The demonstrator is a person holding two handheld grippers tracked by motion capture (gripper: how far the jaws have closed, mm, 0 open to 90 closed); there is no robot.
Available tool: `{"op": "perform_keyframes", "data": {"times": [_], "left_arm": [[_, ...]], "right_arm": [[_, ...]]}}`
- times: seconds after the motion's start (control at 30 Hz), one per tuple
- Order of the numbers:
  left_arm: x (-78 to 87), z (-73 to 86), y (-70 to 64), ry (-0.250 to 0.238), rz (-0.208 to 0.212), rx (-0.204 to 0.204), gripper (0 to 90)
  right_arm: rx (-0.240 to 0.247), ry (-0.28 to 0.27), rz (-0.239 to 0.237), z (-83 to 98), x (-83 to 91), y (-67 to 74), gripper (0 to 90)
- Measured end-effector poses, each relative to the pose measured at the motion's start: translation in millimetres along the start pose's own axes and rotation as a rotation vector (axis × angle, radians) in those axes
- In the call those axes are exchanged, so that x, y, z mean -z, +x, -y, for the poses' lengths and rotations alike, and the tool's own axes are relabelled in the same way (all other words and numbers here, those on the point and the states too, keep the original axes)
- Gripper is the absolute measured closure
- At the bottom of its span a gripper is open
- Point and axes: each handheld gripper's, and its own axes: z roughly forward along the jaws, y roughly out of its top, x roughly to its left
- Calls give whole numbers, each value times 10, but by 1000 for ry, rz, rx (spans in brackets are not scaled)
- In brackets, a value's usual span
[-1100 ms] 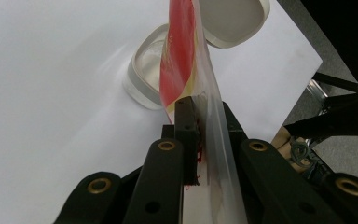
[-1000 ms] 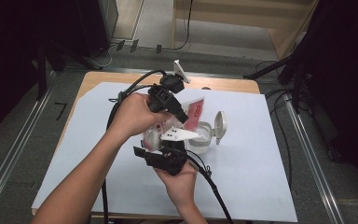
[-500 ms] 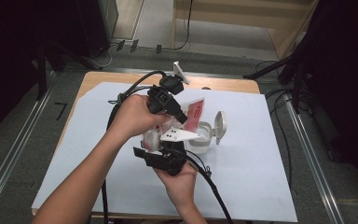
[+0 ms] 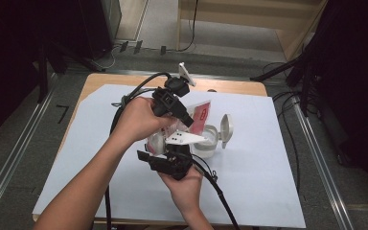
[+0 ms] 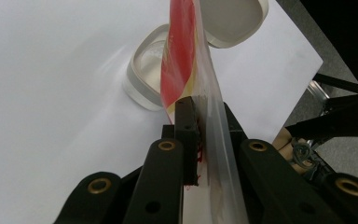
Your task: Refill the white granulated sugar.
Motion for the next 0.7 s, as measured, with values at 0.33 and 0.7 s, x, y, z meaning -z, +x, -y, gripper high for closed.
{"op": "perform_keyframes", "data": {"times": [0.33, 0.7], "left_arm": [[-14, -13, -15, 1, 0, 3, 838], [-31, -23, -30, -4, -7, 0, 837]], "right_arm": [[-1, -3, 1, -4, 10, 2, 622], [16, -19, 37, 7, -2, 13, 647]]}}
